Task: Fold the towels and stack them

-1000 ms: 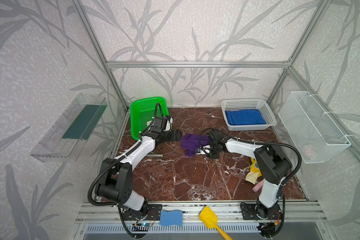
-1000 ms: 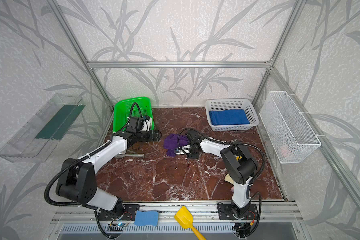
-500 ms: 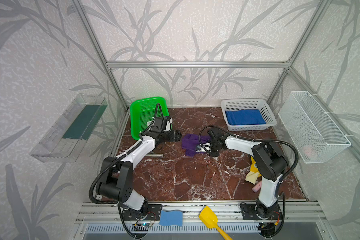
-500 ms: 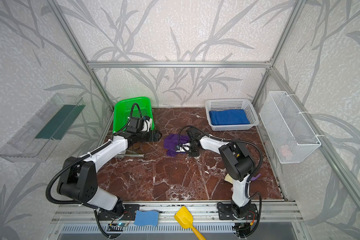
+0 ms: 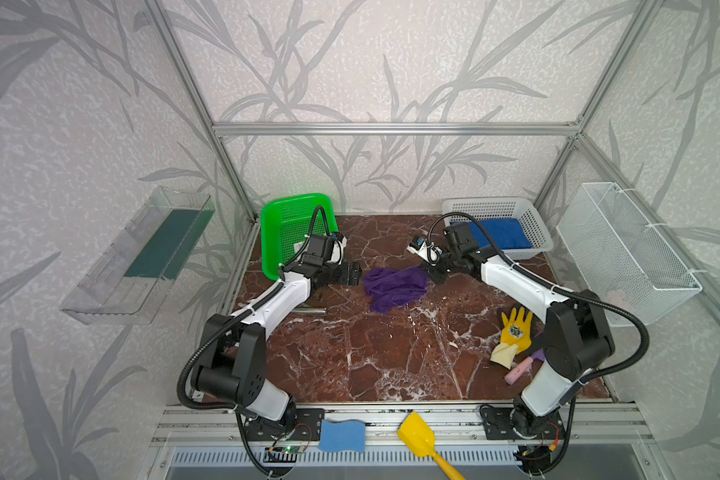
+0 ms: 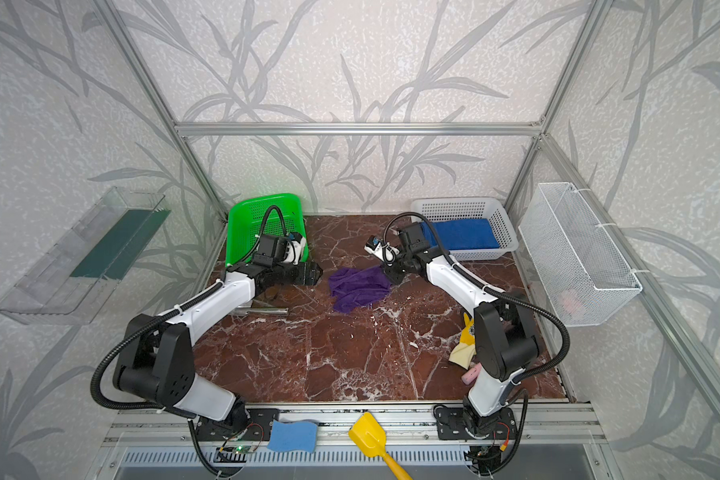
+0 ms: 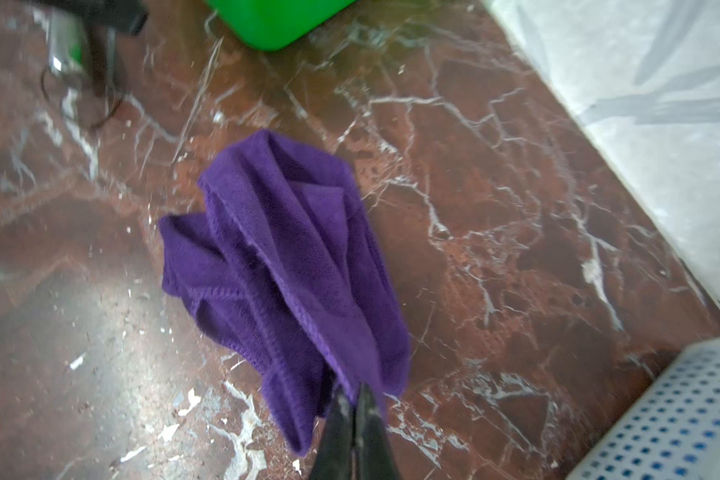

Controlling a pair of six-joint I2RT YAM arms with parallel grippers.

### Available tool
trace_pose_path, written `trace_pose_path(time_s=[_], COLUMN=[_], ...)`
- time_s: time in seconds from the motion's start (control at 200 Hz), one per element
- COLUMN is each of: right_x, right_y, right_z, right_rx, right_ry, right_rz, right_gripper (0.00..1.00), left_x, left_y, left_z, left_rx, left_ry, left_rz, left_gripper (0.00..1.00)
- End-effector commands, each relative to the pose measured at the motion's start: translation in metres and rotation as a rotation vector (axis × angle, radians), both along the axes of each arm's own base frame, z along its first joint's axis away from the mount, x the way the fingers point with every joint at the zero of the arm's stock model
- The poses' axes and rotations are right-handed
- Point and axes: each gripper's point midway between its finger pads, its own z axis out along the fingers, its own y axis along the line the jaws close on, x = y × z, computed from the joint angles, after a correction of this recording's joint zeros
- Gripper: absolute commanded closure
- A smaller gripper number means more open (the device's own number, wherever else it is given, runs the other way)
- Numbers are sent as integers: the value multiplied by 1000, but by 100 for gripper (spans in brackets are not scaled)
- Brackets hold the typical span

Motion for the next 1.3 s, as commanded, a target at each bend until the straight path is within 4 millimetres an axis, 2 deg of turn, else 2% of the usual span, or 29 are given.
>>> trace_pose_path(time_s=[0.0, 0.16, 0.305, 0.53, 0.715, 0.865, 0.985, 1.13, 1.294], right_x=[7, 15, 16, 9, 5, 1, -1, -10, -22], right_y=[-5, -14, -14, -13, -14, -15, -16, -16, -21], right_z=[31, 44, 52, 57, 57, 63, 76, 101, 129], right_rx=[129, 141, 157, 187, 189, 195, 208, 242, 271], right_ry=[59, 34, 43, 42, 46, 39, 13, -33, -98], right_rz=[-167, -258, -274, -266, -265, -261, -256, -235, -218], right_gripper=[100, 100, 100, 100, 100, 100, 100, 100, 100], left_x=[-1, -1, 3, 13, 15, 20, 25, 39, 53], left_y=[-2, -11, -23, -68, -104, -117, -124, -123, -119], left_z=[13, 11, 8, 10, 0, -10, -17, -18, -11], left_rx=[49, 125, 190, 259, 297, 298, 301, 329, 345], left_ry=[-78, -111, -121, -174, -192, -200, -195, -207, -210], left_rz=[-77, -169, -245, -373, -453, -432, -415, -345, -274], left_gripper=[8, 9, 9, 9, 9, 10, 12, 20, 46])
